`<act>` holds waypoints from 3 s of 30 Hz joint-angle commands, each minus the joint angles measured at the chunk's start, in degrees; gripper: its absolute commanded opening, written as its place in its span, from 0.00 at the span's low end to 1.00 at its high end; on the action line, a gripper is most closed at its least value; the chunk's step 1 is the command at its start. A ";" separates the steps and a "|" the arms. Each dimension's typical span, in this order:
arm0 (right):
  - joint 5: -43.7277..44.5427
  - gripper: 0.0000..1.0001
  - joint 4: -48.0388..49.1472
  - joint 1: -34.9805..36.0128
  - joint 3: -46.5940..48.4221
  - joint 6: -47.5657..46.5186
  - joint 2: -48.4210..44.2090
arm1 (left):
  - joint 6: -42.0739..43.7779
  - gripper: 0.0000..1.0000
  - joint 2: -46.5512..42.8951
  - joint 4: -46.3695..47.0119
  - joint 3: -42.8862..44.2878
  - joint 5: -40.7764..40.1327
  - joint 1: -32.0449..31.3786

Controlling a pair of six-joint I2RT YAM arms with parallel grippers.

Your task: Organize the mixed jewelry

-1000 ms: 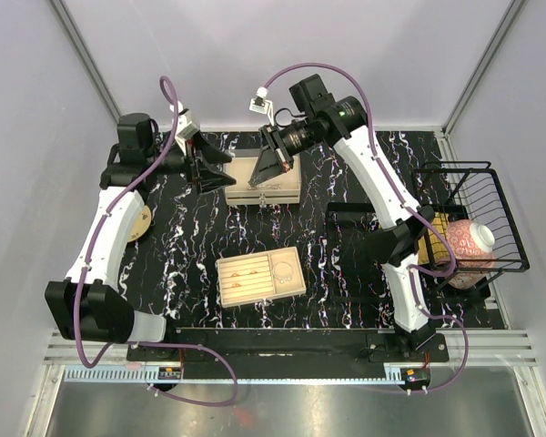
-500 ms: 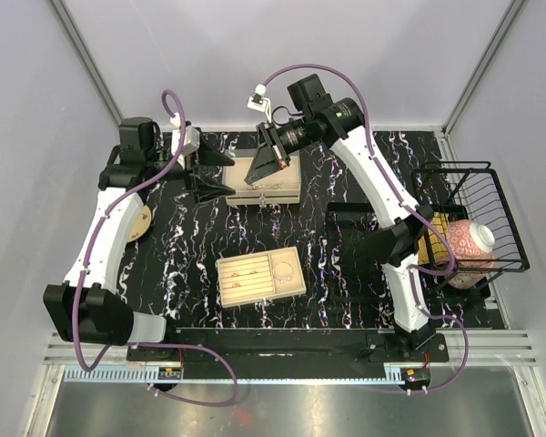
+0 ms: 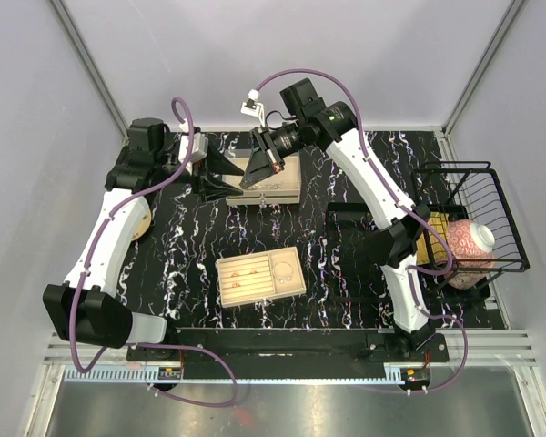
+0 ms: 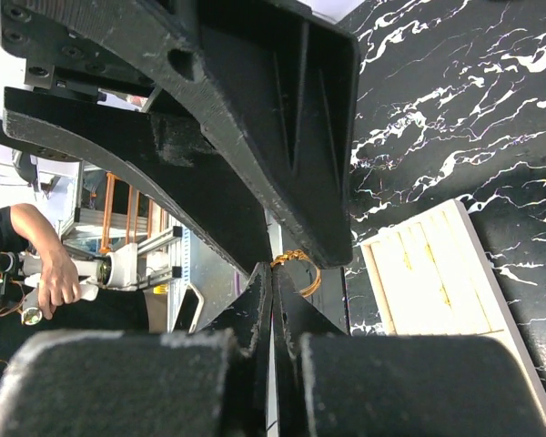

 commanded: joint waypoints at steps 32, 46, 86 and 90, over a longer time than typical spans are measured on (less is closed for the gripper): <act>0.03 0.00 1.32 0.18 0.79 0.47 -4.60 | 7.83 0.51 -1.71 -0.93 -0.41 1.31 -0.14; -0.33 0.00 1.68 0.27 1.06 0.74 -4.07 | -1.31 0.41 -1.10 7.95 -1.37 1.67 -1.02; 0.11 0.00 1.76 -0.44 2.02 0.56 -4.51 | -4.21 0.26 -1.18 11.55 -3.92 1.40 -1.37; 0.29 0.00 1.76 -0.52 2.02 0.47 -4.51 | -5.71 0.21 -1.10 13.04 -4.19 1.49 -1.37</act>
